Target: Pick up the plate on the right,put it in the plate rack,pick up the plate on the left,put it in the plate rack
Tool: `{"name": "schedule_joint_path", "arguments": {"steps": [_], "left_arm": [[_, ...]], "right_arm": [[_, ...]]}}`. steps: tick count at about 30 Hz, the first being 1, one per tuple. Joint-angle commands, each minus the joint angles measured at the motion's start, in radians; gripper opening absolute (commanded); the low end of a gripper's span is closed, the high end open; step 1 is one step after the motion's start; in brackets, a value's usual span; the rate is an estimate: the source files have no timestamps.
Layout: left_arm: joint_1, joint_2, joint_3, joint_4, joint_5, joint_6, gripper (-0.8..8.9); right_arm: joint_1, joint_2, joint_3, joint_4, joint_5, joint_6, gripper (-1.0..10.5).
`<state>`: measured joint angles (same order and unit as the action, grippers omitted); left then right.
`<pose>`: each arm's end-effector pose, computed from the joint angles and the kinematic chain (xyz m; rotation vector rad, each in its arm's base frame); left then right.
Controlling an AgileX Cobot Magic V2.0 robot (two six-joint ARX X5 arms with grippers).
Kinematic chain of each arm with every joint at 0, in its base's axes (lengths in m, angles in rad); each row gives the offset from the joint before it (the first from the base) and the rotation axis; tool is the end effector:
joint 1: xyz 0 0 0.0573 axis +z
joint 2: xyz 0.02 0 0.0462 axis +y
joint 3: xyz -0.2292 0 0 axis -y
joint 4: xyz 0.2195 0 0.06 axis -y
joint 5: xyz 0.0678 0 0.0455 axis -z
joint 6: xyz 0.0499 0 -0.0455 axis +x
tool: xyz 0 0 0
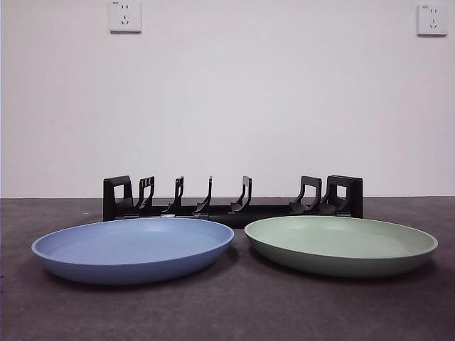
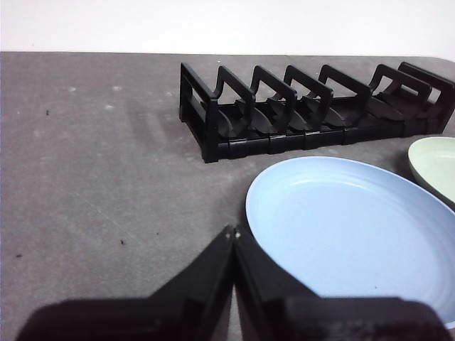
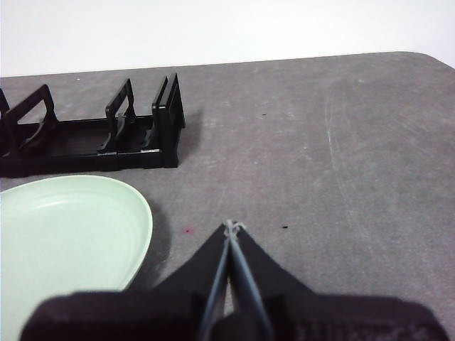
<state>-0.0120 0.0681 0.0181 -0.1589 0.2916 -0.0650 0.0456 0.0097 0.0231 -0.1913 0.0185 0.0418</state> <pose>0.1265 -0.0159 0.1441 -0.0935 0.2174 -0.2957 0.1252 0.0048 0.1478 0.0360 0.1783 0.0233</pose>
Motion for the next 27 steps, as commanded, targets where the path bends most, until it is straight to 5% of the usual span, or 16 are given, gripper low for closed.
{"name": "schedule_joint_path", "arguments": {"steps": [1, 5, 11, 18, 27], "left_arm": [[0.003, 0.0, -0.009, 0.006, 0.003, -0.048, -0.04], [0.003, 0.0, -0.009, 0.006, 0.004, -0.095, -0.05], [0.003, 0.001, 0.021, -0.021, 0.015, -0.142, -0.06], [0.002, 0.037, 0.151, -0.097, 0.059, -0.141, -0.07], [0.002, 0.173, 0.393, -0.212, 0.142, -0.1, -0.07]], "right_arm": [[0.0, -0.001, -0.005, 0.003, -0.013, 0.021, 0.0], [0.0, -0.001, -0.005, 0.006, -0.018, 0.041, 0.0], [0.0, 0.0, 0.037, 0.021, -0.019, 0.197, -0.1], [0.0, 0.048, 0.205, -0.003, -0.075, 0.201, -0.1], [0.0, 0.279, 0.534, -0.27, -0.178, 0.135, -0.1]]}}
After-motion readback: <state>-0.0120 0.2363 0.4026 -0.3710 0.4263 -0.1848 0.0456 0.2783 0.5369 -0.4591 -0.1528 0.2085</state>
